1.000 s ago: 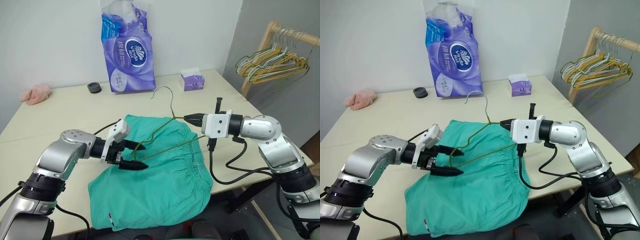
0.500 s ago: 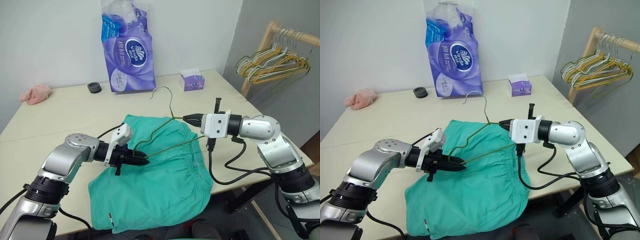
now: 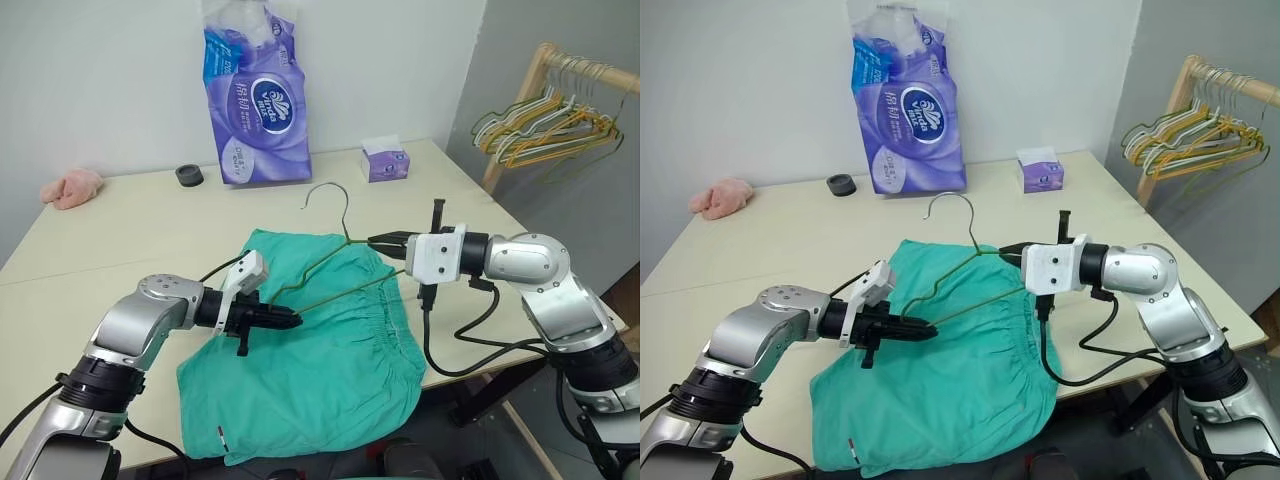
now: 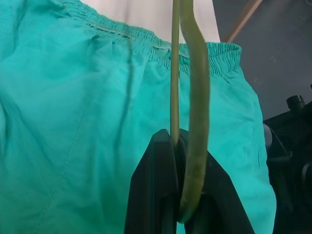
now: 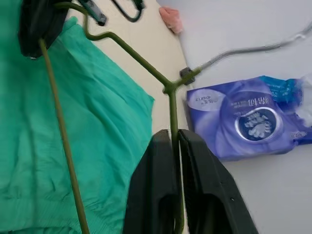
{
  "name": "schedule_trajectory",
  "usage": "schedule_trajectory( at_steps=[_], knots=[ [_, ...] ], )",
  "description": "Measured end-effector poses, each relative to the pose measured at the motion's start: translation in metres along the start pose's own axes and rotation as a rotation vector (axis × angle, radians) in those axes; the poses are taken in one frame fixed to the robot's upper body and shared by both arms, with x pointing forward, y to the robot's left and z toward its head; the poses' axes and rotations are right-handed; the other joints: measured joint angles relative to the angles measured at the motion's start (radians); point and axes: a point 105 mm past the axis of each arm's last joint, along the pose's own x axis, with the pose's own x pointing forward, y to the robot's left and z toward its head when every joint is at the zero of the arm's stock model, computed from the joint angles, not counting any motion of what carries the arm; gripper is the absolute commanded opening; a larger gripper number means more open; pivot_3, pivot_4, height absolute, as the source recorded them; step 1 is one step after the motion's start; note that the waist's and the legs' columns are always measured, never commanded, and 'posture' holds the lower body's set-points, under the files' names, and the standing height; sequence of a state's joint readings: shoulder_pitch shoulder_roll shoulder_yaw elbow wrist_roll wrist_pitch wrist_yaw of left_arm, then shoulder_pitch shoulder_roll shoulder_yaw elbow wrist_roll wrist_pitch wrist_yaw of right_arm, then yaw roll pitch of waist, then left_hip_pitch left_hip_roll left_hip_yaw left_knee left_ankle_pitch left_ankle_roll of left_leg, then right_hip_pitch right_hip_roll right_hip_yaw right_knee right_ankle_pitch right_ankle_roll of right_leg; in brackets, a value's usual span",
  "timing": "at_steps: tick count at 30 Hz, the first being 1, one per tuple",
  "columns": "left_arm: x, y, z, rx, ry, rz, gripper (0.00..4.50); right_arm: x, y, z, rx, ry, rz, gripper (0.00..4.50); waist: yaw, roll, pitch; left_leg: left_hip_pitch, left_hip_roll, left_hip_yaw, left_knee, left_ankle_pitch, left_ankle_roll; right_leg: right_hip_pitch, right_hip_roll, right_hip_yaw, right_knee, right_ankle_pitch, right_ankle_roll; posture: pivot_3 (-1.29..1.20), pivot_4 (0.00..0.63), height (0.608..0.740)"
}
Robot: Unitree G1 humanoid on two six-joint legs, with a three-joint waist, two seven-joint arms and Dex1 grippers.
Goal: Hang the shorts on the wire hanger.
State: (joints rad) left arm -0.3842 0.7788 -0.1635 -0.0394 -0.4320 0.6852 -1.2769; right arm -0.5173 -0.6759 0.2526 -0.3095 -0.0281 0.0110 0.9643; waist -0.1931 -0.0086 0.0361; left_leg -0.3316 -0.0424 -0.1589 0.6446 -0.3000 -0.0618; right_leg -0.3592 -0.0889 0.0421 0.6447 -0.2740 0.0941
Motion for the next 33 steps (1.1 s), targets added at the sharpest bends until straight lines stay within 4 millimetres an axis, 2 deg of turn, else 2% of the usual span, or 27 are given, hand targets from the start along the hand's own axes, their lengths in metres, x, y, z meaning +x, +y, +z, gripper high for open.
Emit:
schedule_trajectory(
  at_steps=[3, 7, 10, 13, 17, 21, 26, 29, 33],
  knots=[
    [0.001, 0.002, 0.002, 0.034, -0.003, 0.015, 0.0, -0.007, 0.0, -0.002, 0.021, 0.03, 0.023, 2.48, 0.001, 0.0, 0.0, 0.0, 0.0, 0.0, 0.0, 0.0, 0.0, 0.0, 0.0, 0.0, 0.0, 0.0, 0.0, -0.2, 0.0, 0.74],
    [0.0, 0.007, 0.002, 0.088, 0.004, 0.058, 0.0, -0.032, -0.01, -0.02, 0.176, 0.152, -0.013, 3.89, 0.004, 0.0, 0.0, 0.0, 0.0, 0.0, 0.0, 0.0, 0.0, 0.0, 0.0, 0.0, 0.0, 0.0, 0.0, -0.21, 0.0, 0.74],
    [-0.006, 0.012, -0.002, 0.164, 0.051, 0.109, 0.0, -0.057, -0.009, -0.036, 0.365, 0.255, -0.035, 3.89, 0.008, -0.001, 0.0, 0.0, 0.0, 0.0, 0.0, 0.0, 0.0, 0.0, 0.0, 0.0, -0.001, 0.0, 0.0, -0.22, 0.0, 0.74],
    [-0.007, 0.014, -0.004, 0.242, 0.089, 0.126, 0.0, -0.066, -0.001, -0.041, 0.456, 0.321, -0.021, 3.89, 0.01, 0.0, 0.0, 0.0, 0.0, 0.001, 0.0, 0.0, 0.0, 0.0, 0.0, 0.0, 0.0, 0.0, 0.0, -0.23, 0.0, 0.74],
    [-0.004, 0.013, -0.005, 0.282, 0.107, 0.109, 0.0, -0.065, 0.009, -0.045, 0.462, 0.361, 0.02, 3.89, 0.006, 0.0, 0.001, 0.0, 0.0, 0.004, 0.0, -0.001, 0.0, 0.0, 0.0, 0.0, -0.001, -0.001, 0.001, -0.23, 0.0, 0.74],
    [0.0, 0.011, -0.001, 0.349, 0.135, 0.091, 0.0, -0.053, 0.038, -0.054, 0.433, 0.433, 0.198, 3.89, 0.002, 0.0, 0.001, 0.0, 0.0, 0.005, 0.0, -0.001, 0.001, 0.0, 0.0, 0.0, -0.001, -0.001, 0.002, -0.23, 0.0, 0.74],
    [0.002, 0.011, 0.003, 0.374, 0.138, 0.089, 0.0, -0.044, 0.042, -0.062, 0.414, 0.45, 0.27, 3.89, -0.001, 0.0, 0.002, 0.0, 0.0, 0.004, 0.0, -0.001, 0.001, 0.0, 0.0, 0.0, -0.001, -0.001, 0.001, -0.22, 0.0, 0.74],
    [0.003, 0.011, 0.002, 0.396, 0.149, 0.086, 0.0, -0.039, 0.042, -0.069, 0.412, 0.461, 0.287, 3.36, 0.0, 0.0, 0.002, 0.0, 0.0, 0.003, 0.0, -0.001, 0.0, 0.0, 0.0, 0.0, -0.001, -0.001, 0.001, -0.21, 0.0, 0.74],
    [0.004, 0.01, -0.002, 0.401, 0.165, 0.084, 0.0, -0.04, 0.05, -0.074, 0.439, 0.469, 0.349, 1.94, 0.003, 0.0, 0.002, -0.001, 0.0, 0.001, 0.0, -0.001, 0.0, 0.0, -0.001, 0.0, -0.001, -0.001, 0.001, -0.2, 0.0, 0.74]
  ],
)
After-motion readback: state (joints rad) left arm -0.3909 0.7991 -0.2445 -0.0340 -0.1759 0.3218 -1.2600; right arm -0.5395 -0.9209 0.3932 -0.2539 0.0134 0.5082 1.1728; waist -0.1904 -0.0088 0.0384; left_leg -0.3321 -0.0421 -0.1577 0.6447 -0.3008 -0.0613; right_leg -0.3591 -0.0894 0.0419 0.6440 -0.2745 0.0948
